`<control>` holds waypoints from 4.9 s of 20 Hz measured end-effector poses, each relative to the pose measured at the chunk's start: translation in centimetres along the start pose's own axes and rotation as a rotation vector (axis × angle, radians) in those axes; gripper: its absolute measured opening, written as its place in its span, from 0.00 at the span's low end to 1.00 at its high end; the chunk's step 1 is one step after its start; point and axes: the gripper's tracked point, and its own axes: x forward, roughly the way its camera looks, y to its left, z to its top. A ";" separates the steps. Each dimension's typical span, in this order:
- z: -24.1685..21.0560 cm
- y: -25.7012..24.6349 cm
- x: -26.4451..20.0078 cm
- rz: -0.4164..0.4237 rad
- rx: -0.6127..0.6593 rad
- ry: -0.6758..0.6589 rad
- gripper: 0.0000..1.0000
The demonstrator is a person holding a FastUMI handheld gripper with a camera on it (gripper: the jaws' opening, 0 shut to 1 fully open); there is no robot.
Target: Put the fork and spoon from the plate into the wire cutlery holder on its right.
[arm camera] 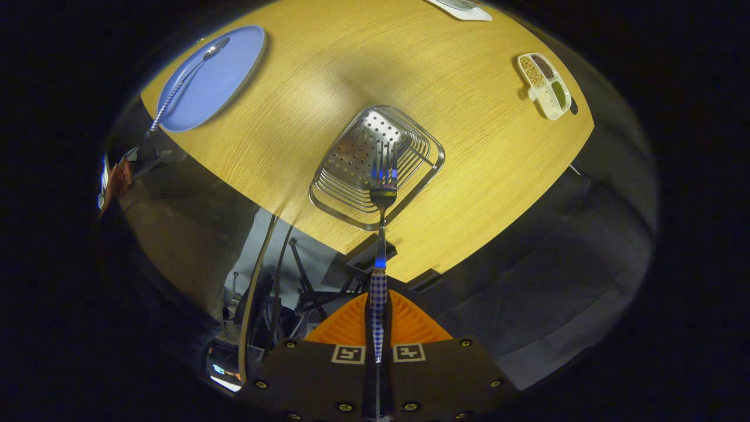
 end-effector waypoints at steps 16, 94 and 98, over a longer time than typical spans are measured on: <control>3.5 -0.5 1.2 0.043 0.029 0.056 0.11; 24.0 29.1 -4.2 0.514 0.292 -0.321 0.16; 23.4 28.6 -3.8 0.495 0.244 -0.319 0.16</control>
